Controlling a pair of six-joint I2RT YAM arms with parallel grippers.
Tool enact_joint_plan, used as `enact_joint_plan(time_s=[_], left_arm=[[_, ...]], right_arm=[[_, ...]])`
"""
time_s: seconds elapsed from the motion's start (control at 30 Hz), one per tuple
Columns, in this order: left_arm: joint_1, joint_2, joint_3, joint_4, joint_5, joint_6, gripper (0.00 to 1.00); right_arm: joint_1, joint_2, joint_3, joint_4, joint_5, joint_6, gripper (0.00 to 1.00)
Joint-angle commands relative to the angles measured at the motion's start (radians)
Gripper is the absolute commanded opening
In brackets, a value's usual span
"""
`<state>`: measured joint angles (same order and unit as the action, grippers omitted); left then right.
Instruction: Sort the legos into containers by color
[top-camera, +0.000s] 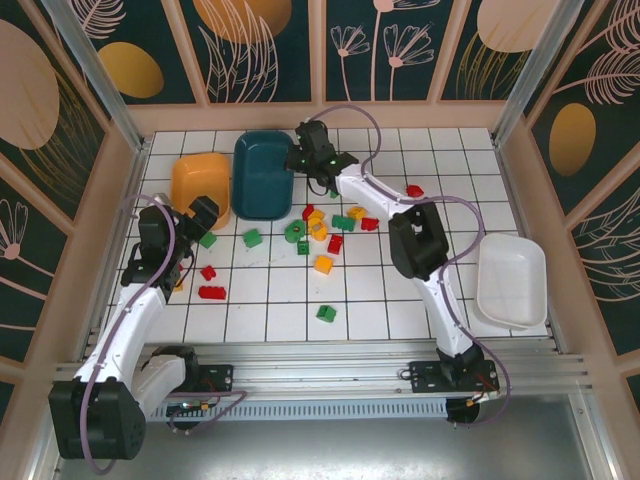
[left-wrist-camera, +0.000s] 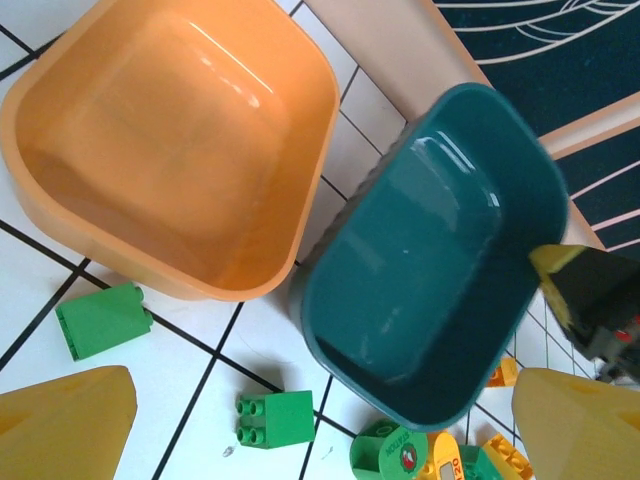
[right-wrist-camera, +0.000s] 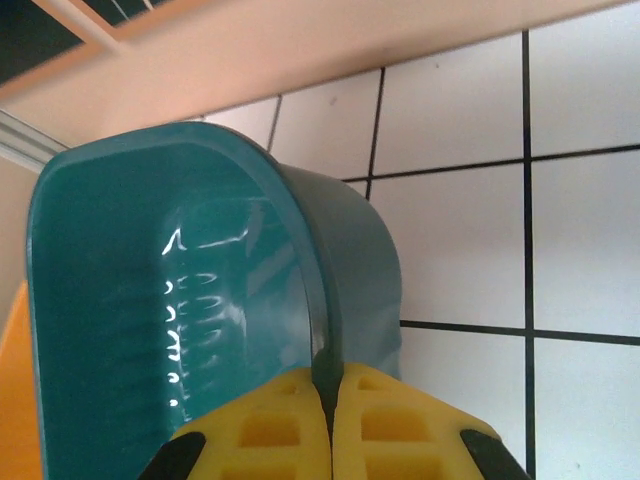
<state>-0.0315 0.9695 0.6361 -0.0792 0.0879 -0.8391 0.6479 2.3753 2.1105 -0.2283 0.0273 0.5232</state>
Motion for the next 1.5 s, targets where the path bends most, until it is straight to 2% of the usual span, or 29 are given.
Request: enact_joint_plan(time_s=[0.0,0.2,0.37,0.47,0.67,0.8,0.9,0.97,1.03,1.1,1.17,1.27,1.37,1.47], left_arm=[[0.003,0.012,0.015,0.006,0.016,0.007,0.96],[0.002,0.006,0.014,0.010,0.010,-0.002,0.96],[0.002,0.016,0.016,0.018,0.014,-0.007,0.97],[0.002,0.037,0.022,0.030,0.042,-0.015,0.97],[0.002,0.064,0.032,0.069,0.105,-0.025,0.95],[-0.001,0.066,0.016,0.150,0.180,-0.023,0.88],[-0.035,0.075,0.015,0.180,0.184,-0.008,0.87],[-0.075,0.088,0.014,0.207,0.181,-0.004,0.86],[-0.117,0.107,0.004,0.243,0.177,-0.016,0.86],[-0.161,0.136,-0.003,0.282,0.177,-0.018,0.85],[-0.211,0.179,0.008,0.309,0.174,-0.018,0.85],[-0.277,0.256,0.042,0.345,0.190,-0.016,0.85],[-0.306,0.322,0.076,0.373,0.224,-0.023,0.85],[-0.312,0.343,0.086,0.383,0.232,-0.026,0.84]], right_arm=[[-0.008,0.068,0.110,-0.061,-0.046,0.004,0.00],[-0.022,0.181,0.249,-0.112,-0.093,0.027,0.00],[-0.043,0.215,0.286,-0.101,-0.148,0.068,0.16],[-0.056,0.197,0.292,-0.100,-0.159,0.080,0.31],[-0.078,0.154,0.322,-0.115,-0.199,0.046,0.39],[-0.085,0.044,0.282,-0.168,-0.151,-0.022,0.41],[-0.089,-0.141,0.093,-0.184,-0.037,-0.083,0.44],[-0.095,-0.331,-0.183,-0.133,0.058,-0.098,0.47],[-0.168,-0.515,-0.463,-0.082,0.124,-0.091,0.49],[-0.255,-0.691,-0.716,-0.064,0.195,-0.063,0.52],[-0.387,-0.875,-0.945,-0.066,0.241,-0.035,0.55],[-0.594,-1.082,-1.174,-0.064,0.265,0.003,0.61],[-0.734,-1.173,-1.297,-0.031,0.234,0.020,0.67],[-0.798,-1.146,-1.361,0.006,0.136,0.032,0.67]])
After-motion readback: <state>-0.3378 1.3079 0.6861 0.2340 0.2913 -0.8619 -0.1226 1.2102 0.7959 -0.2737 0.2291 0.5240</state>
